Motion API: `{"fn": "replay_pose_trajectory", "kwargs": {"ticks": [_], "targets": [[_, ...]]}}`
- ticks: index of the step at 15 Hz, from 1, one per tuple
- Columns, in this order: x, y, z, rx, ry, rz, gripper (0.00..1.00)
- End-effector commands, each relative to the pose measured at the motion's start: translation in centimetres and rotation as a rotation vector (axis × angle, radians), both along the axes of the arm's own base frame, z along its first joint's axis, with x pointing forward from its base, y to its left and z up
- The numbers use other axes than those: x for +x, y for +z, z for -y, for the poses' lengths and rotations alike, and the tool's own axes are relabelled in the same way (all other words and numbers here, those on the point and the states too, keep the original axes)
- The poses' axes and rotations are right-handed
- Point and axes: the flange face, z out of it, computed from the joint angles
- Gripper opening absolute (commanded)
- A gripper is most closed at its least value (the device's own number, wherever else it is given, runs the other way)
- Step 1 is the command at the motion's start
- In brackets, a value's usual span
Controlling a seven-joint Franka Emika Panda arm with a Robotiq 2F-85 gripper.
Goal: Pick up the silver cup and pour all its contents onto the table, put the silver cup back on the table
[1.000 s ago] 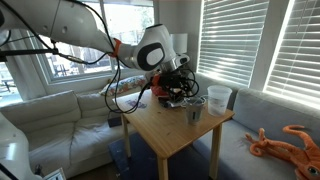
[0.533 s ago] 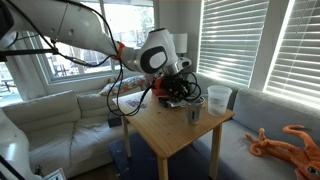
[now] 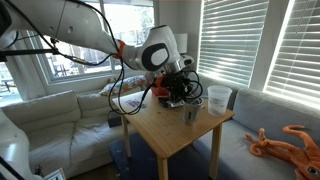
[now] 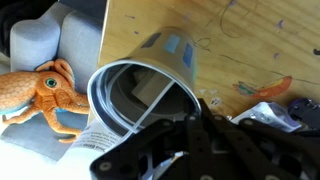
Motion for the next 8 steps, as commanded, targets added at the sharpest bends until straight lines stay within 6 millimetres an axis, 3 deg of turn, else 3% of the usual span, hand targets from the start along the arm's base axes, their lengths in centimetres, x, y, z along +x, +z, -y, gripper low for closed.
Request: {"fn": "replay_pose_trajectory", "kwargs": {"ticks": [1,4,8], "targets": [[-0.8,1.6,0.2,0.015,-0.045,-0.036,0.01],[-2.5,3.0,-0.2,0.087,-0.05,-0.116,0.01],[-4.5,6.5,-1.2,0.309,0.014,-0.141,0.01]]}}
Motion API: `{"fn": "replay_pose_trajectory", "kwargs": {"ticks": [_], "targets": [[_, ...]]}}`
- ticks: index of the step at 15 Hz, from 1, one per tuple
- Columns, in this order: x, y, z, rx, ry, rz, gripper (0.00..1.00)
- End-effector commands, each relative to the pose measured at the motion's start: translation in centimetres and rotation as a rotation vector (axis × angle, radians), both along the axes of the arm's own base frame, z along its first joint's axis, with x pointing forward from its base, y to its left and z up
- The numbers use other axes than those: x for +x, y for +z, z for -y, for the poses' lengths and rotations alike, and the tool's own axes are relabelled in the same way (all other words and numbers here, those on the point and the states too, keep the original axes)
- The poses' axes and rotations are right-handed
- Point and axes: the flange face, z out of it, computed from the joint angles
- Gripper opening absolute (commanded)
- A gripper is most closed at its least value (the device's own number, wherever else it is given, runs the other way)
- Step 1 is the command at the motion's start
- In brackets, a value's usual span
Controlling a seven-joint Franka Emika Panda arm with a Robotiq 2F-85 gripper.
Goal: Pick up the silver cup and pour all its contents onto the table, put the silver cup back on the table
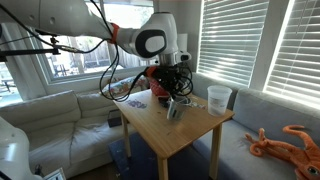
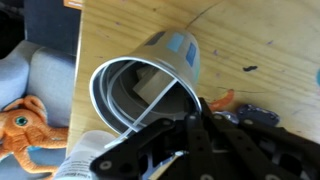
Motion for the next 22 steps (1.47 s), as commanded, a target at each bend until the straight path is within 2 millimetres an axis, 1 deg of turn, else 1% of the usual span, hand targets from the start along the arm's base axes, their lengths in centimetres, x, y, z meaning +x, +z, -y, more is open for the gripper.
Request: {"fn": "replay_pose_trajectory", "kwargs": {"ticks": [1,3,4,7,10,12,15,19,22], "targets": [[-1.9,4.0,-1.0,0.204,0.057,0.007,0.01],[-2.1,5.1,-1.4,0.315,0.084,-0.015,0.01],[-2.0,5.2,-1.7,0.367,0.099,-0.027,0.01],[-1.5,4.4,-3.6,0.521,0.136,-0.079,0.01],[-0.6,3.0,-5.6,0.684,0.149,-0.1,0.01],[0.1,1.5,-6.7,0.789,0.163,-0.129,0.01],[1.2,-1.4,-7.7,0.944,0.176,-0.174,0.01],[2.1,-5.7,-8.3,1.14,0.159,-0.252,0.01],[2.8,-8.5,-8.1,1.279,0.121,-0.302,0.01]]}}
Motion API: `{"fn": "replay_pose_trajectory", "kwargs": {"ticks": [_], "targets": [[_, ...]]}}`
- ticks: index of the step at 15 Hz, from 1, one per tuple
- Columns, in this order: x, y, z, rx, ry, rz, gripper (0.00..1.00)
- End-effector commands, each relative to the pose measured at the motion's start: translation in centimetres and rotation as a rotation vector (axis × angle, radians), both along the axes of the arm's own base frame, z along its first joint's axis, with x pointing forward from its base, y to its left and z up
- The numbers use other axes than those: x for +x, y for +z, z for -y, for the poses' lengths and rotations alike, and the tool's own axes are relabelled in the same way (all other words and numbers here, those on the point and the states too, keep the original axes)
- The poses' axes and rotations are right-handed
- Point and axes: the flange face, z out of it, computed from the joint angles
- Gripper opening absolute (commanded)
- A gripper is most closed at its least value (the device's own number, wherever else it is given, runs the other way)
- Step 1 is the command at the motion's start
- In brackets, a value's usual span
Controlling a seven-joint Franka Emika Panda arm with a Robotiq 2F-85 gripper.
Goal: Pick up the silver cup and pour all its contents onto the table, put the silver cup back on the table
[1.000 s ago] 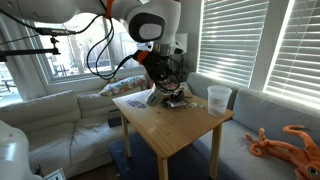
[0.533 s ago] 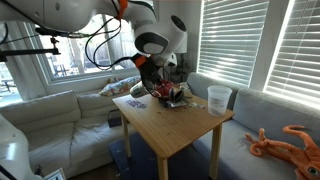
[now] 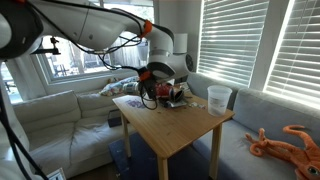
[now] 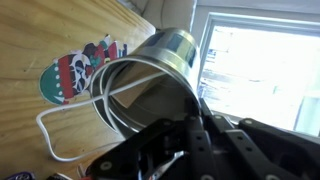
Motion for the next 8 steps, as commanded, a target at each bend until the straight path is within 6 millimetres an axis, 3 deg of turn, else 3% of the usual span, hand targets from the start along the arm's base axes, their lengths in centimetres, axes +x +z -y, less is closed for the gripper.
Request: {"fn": "replay_pose_trajectory", "kwargs": {"ticks": [1,8], "targets": [[1.1,-2.5,0.4,0.182,-0.02,-0.069,0.01],[2.1,-7.9,1.6,0.337,-0.127,-0.203,0.01]]}}
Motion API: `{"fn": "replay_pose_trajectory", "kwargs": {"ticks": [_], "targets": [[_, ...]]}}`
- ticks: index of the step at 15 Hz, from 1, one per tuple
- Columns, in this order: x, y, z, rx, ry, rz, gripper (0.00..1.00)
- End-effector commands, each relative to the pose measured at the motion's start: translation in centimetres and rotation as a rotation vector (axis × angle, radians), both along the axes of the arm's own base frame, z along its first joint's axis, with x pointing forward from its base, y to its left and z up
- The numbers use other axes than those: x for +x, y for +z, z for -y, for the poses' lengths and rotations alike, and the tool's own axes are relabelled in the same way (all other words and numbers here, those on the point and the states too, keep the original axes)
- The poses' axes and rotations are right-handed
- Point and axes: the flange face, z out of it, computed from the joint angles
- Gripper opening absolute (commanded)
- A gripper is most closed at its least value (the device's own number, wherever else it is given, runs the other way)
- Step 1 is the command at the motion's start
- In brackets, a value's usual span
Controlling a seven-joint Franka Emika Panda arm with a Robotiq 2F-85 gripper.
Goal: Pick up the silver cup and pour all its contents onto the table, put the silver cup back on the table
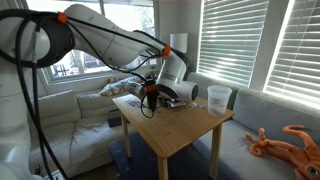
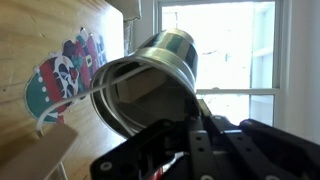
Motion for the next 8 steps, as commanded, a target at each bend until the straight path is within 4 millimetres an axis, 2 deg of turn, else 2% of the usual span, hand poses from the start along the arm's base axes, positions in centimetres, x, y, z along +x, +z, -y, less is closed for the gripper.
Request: {"fn": "replay_pose_trajectory", "kwargs": {"ticks": [1,6,8], "targets": [[0.46,-1.41,0.36,0.075,-0.051,-0.063,0.01],[0.85,-1.27,0.76,0.212,-0.1,-0.103,0.01],[0.91,-0.96,0.76,0.21,-0.117,-0.106,0.01]]}}
